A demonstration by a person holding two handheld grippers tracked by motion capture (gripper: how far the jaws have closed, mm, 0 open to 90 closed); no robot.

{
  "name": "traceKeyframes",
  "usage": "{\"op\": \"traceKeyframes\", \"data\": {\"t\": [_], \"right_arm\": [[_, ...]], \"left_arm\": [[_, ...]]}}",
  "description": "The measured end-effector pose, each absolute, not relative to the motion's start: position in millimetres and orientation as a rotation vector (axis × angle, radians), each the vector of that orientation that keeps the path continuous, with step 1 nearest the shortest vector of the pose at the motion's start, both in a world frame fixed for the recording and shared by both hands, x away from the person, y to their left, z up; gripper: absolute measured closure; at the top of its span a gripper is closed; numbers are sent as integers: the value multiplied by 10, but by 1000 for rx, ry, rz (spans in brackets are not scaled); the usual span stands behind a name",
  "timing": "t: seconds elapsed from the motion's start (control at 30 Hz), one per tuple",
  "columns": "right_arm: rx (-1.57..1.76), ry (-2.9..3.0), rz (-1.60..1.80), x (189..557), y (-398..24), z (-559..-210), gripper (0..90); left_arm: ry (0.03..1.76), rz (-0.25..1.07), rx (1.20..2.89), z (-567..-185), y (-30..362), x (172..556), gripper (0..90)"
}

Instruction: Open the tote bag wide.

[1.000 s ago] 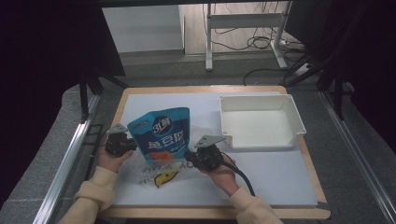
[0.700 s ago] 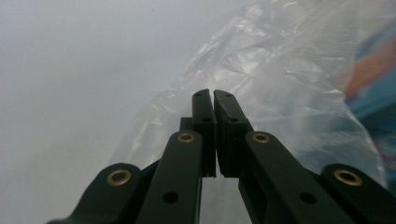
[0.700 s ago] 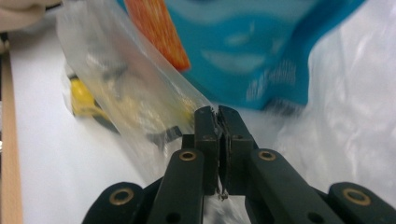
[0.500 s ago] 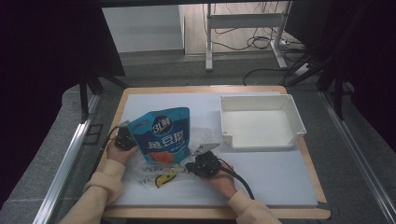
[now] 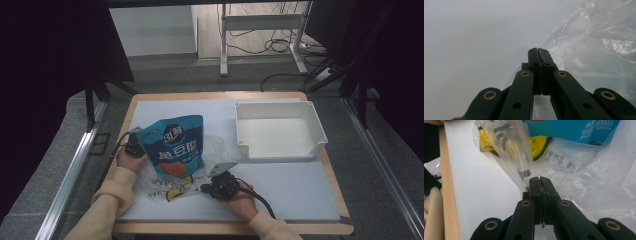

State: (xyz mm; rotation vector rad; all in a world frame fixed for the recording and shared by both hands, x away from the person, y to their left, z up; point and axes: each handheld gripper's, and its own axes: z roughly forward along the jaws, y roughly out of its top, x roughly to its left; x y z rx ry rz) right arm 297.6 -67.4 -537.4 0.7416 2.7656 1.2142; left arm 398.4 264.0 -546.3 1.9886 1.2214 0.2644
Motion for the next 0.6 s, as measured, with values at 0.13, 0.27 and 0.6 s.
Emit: {"op": "traceKeyframes", "data": {"t": [0.13,0.27,0.6], "right_arm": [[733,2767,1209,2962,-698,-5371,883],[734,2767,1213,2967,-713,-5372,883],[693,2670,1356,2997,-603,-5182,882]], "left_arm": [[1234,253,1982,-5476,2646,3997,897],[1240,254,1981,-5481,2656,4005,897],[1238,249,1983,-5461,2652,3981,894]]}}
